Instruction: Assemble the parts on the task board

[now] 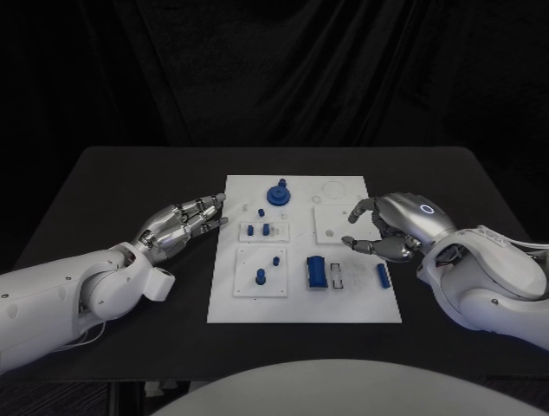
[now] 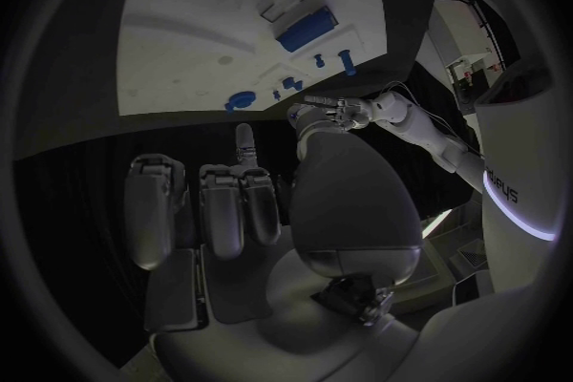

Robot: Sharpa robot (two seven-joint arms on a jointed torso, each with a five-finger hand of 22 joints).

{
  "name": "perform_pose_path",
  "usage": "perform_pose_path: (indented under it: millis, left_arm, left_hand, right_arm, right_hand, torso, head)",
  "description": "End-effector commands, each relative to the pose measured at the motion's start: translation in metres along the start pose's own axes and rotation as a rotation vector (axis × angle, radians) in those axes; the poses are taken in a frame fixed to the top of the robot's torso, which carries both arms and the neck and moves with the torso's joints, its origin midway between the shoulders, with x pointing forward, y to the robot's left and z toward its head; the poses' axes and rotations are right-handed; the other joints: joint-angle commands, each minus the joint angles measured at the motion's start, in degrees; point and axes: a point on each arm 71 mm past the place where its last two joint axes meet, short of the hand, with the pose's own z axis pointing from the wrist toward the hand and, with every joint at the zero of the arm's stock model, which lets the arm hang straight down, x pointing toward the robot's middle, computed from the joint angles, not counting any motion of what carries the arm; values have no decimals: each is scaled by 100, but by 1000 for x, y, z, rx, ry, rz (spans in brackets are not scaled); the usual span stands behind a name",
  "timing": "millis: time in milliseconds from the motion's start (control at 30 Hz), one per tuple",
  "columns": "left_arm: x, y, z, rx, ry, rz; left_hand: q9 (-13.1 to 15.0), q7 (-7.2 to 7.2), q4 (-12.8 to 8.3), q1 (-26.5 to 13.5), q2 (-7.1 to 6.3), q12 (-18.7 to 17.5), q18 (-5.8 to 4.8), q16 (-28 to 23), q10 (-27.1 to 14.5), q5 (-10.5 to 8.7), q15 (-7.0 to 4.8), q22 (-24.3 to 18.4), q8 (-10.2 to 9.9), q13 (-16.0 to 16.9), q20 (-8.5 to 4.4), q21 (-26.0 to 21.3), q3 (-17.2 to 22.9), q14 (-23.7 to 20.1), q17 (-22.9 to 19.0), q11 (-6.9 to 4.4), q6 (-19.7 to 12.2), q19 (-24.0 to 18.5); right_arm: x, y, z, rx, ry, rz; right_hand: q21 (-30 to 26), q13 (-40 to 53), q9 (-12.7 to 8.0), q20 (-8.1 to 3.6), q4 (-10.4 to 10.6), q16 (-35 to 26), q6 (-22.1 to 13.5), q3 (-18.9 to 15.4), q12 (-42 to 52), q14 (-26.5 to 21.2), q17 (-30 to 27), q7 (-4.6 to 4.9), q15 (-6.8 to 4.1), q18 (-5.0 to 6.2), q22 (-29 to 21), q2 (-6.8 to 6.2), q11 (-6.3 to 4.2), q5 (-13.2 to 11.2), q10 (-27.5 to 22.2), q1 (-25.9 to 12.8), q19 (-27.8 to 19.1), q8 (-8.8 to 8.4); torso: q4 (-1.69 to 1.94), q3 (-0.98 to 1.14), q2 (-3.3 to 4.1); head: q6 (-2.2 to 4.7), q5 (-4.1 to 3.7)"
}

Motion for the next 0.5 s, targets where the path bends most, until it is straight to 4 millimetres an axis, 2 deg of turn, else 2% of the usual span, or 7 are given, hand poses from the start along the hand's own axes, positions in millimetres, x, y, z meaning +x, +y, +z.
perform_pose_path:
  millis: [33, 67, 133, 300, 400, 500]
  left_arm:
    - [2, -1, 1, 16, 0, -6]
    - [2, -1, 1, 15, 1, -6]
    - [2, 0, 2, 15, 2, -6]
    - [2, 0, 3, 16, 3, -6]
    - [2, 0, 2, 15, 3, -6]
    - [1, 0, 2, 15, 2, -6]
  left_hand:
    - [5, 13, 10, 14, 4, 37, 57, 16, 6, 6, 25, 8, 35, 5, 19, 31, 36, 2, 8, 14, 7, 38]
    - [5, 13, 10, 14, 4, 37, 57, 16, 6, 6, 25, 8, 35, 5, 19, 31, 36, 2, 8, 14, 7, 38]
    - [6, 12, 12, 12, 1, 38, 58, 16, 7, 7, 24, 2, 37, 6, 19, 31, 37, 3, 8, 13, 9, 36]
    - [6, 12, 13, 12, 1, 36, 58, 16, 7, 7, 24, -1, 37, 5, 19, 30, 38, 1, 7, 13, 9, 35]
    - [5, 12, 15, 11, 0, 35, 58, 15, 6, 9, 24, -1, 37, 5, 19, 30, 40, -1, 7, 14, 5, 36]
    - [5, 12, 15, 11, 0, 35, 58, 15, 6, 9, 24, -1, 37, 5, 19, 30, 40, -1, 7, 14, 5, 36]
  right_arm:
    - [6, -13, -1, 122, 123, -32]
    - [7, -16, -1, 141, 141, -46]
    - [8, -22, 0, 168, 165, -64]
    - [14, -31, -2, 214, 203, -89]
    - [16, -35, -3, 234, 221, -99]
    - [18, -38, -4, 252, 238, -110]
  right_hand:
    - [119, 1510, 142, -47, 11, 16, 178, 37, 14, 604, 1509, -45, -43, -79, 1376, 20, -39, 56, 597, -68, 420, 192]
    - [177, 1510, 218, -55, 12, 16, 209, 44, 14, 604, 1509, -57, -49, -93, 1394, 19, -45, 52, 597, -96, 447, 268]
    - [175, 1510, 284, -59, 16, 16, 165, 44, 14, 604, 1509, -58, -52, -92, 1393, 13, -48, 10, 597, -142, 445, 300]
    - [189, 1510, 371, -62, 22, 16, 133, 62, 14, 604, 1509, -62, -53, -95, 1396, 59, -51, 27, 597, -243, 449, 342]
    - [192, 1510, 411, -63, 20, 16, 117, 62, 14, 604, 1509, -65, -54, -95, 1397, 55, -54, -42, 597, -284, 449, 357]
    - [212, 1510, 430, -64, 21, 16, 111, 64, 14, 604, 1509, -68, -57, -100, 1403, 59, -59, -79, 597, -304, 459, 364]
  torso:
    - [15, -11, -2]
    - [8, -14, -2]
    - [0, -16, -3]
    - [21, -20, -6]
    - [29, -25, -3]
    - [-1, -8, 10]
  head:
    - [-1, -18]
    - [-1, -13]
    - [-1, -32]
    - [-1, -157]
    - [-1, -226]
    - [-1, -226]
